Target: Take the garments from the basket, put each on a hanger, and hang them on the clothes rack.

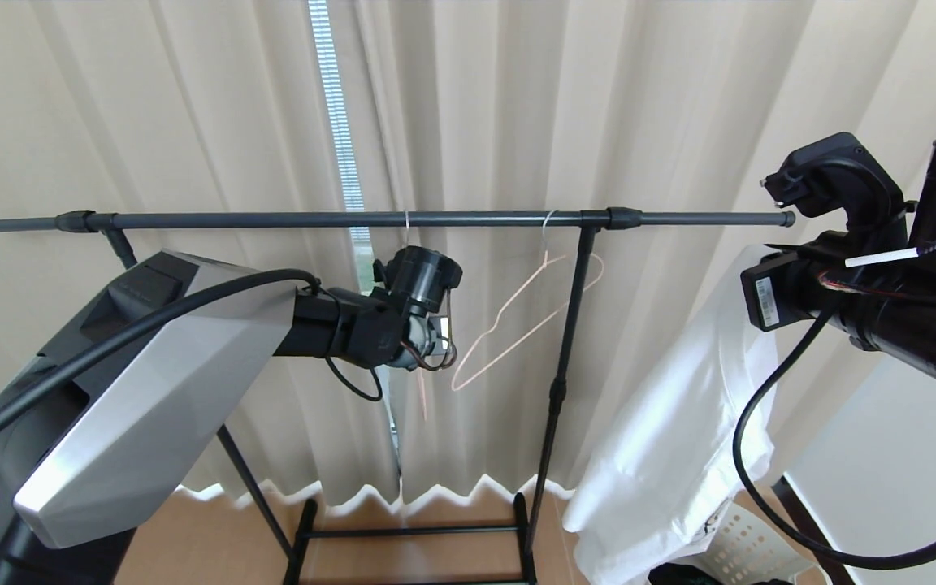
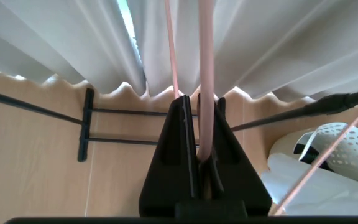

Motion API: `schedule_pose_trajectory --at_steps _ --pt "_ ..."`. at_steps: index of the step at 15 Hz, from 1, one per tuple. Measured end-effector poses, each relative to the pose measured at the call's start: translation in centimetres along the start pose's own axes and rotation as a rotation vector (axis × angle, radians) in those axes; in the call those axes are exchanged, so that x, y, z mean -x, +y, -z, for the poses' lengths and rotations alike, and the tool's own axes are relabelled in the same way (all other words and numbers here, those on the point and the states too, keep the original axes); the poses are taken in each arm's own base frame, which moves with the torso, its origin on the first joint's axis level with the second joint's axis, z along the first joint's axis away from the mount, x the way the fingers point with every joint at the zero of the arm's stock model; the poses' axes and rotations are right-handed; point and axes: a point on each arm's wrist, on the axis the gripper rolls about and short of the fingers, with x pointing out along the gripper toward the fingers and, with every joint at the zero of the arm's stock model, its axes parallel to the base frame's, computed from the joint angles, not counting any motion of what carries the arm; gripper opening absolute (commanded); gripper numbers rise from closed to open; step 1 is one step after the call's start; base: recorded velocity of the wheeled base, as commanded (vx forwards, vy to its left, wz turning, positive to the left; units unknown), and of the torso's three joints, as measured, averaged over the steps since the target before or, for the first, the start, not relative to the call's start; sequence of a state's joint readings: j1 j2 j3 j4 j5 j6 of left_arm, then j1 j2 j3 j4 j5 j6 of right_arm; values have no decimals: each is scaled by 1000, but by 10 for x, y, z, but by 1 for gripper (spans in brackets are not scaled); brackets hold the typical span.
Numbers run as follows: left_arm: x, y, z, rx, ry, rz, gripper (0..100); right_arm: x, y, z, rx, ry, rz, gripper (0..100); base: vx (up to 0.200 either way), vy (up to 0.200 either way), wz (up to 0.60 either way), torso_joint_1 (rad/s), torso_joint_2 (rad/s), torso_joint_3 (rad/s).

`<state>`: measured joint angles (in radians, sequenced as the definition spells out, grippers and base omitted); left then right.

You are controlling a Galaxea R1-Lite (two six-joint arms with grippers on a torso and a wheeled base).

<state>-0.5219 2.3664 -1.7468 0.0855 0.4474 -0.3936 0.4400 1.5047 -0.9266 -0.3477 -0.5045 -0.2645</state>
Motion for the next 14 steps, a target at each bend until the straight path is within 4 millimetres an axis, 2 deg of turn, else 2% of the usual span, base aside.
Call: schedule_pose_trajectory --at_steps 6,14 --pt "11 5 -1 -19 6 0 0 -1 1 0 2 3 -1 0 0 0 0 0 0 0" --pt "60 7 -1 -30 -23 46 0 0 0 1 1 2 -1 0 0 0 0 0 0 0"
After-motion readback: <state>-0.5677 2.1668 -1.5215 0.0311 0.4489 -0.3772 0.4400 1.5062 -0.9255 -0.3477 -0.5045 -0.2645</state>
